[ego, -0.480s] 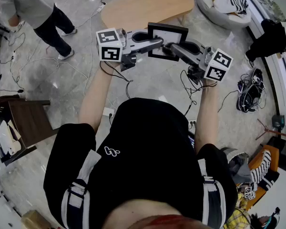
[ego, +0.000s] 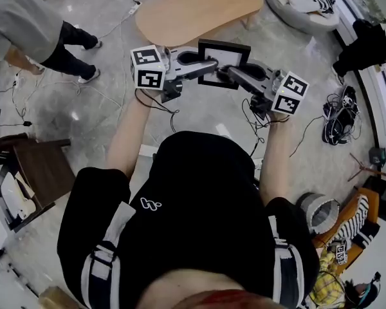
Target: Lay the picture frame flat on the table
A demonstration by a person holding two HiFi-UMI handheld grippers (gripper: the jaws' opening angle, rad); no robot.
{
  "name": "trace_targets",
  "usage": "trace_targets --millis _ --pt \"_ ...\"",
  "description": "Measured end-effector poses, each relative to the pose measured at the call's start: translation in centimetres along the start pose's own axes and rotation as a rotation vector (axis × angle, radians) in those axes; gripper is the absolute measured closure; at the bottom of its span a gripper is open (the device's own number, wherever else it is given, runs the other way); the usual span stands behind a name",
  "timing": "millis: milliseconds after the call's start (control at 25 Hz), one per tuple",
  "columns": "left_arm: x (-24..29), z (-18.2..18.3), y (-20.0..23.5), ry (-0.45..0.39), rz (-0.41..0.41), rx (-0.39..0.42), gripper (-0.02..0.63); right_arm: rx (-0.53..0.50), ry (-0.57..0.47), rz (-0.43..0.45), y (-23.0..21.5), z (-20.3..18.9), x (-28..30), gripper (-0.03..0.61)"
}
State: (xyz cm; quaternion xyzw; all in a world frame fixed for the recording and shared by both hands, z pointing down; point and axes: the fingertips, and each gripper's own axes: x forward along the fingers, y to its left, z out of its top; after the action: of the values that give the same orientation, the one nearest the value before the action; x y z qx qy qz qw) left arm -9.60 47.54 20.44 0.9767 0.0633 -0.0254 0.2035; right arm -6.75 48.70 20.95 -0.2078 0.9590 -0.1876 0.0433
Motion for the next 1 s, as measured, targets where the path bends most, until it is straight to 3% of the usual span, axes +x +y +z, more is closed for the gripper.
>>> trace_targets --millis 280,560,760,1000 --pt "-5.6 -0.6 1.8 0.027 -0.034 -0.015 0.574 0.029 -0.012 -0.055 -0.3 -1.9 5.7 0.523" --pt "-5.4 0.4 5.1 0.023 -0.009 -0.013 0.574 0.024 -0.003 -0.079 -3.7 -0.9 6.5 0.523" --pt "-5.6 0.6 8.9 0.018 0.041 -0.006 0.574 0.022 -0.004 -0.049 -7.6 -0.8 7.8 0.523" --pt "-5.0 1.7 16.9 0.016 0.107 -0.019 0.572 0.047 -0.003 -0.002 -15.5 0.0 9.5 0.523"
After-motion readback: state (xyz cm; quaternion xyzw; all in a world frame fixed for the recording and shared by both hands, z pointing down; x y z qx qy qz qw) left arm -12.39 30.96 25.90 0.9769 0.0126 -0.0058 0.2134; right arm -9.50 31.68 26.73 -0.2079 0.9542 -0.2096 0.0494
